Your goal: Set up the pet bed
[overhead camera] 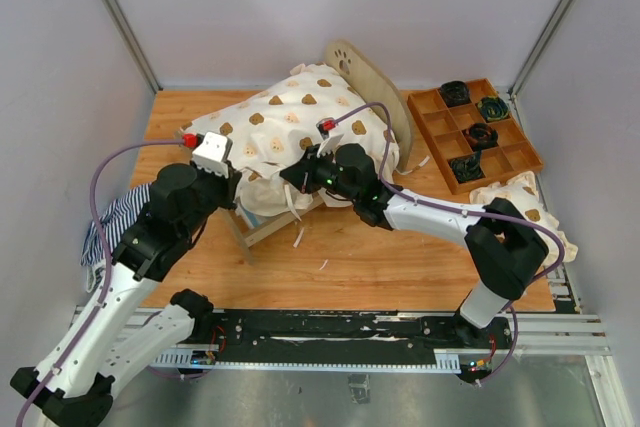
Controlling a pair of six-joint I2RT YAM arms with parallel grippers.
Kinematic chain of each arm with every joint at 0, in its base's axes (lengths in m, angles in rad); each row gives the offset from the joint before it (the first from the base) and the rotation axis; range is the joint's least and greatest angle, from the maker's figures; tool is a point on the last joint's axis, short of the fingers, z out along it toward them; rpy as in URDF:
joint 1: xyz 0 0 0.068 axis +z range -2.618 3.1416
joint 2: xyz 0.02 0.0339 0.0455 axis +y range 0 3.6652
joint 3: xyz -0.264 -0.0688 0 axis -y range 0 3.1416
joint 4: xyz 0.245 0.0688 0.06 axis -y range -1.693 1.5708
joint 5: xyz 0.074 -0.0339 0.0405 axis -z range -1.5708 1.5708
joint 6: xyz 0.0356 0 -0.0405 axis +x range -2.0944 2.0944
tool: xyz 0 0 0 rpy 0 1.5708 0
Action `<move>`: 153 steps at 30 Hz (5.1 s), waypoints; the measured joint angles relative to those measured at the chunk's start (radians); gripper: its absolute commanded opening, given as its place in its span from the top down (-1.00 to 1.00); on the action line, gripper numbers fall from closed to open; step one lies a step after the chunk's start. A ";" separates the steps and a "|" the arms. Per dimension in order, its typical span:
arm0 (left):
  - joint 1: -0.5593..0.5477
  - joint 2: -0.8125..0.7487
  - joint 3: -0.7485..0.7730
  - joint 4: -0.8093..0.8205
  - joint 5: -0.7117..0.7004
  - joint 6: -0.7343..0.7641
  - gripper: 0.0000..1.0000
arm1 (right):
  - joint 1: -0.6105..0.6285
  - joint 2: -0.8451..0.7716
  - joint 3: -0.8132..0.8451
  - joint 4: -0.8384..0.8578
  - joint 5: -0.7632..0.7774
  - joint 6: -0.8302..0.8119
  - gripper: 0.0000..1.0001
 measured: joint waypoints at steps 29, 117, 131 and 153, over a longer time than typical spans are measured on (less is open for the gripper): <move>0.000 -0.022 -0.228 -0.048 -0.252 -0.427 0.14 | 0.000 0.020 0.000 0.019 -0.027 0.023 0.93; 0.005 0.093 -0.063 -0.174 -0.557 -0.701 1.00 | 0.499 0.406 -0.348 0.943 0.228 -1.111 0.11; 0.005 0.090 -0.058 -0.182 -0.552 -0.706 1.00 | 0.506 0.550 -0.113 0.951 0.223 -1.155 0.00; 0.006 0.080 -0.056 -0.196 -0.535 -0.721 0.99 | 0.394 0.712 0.098 0.888 0.205 -1.123 0.99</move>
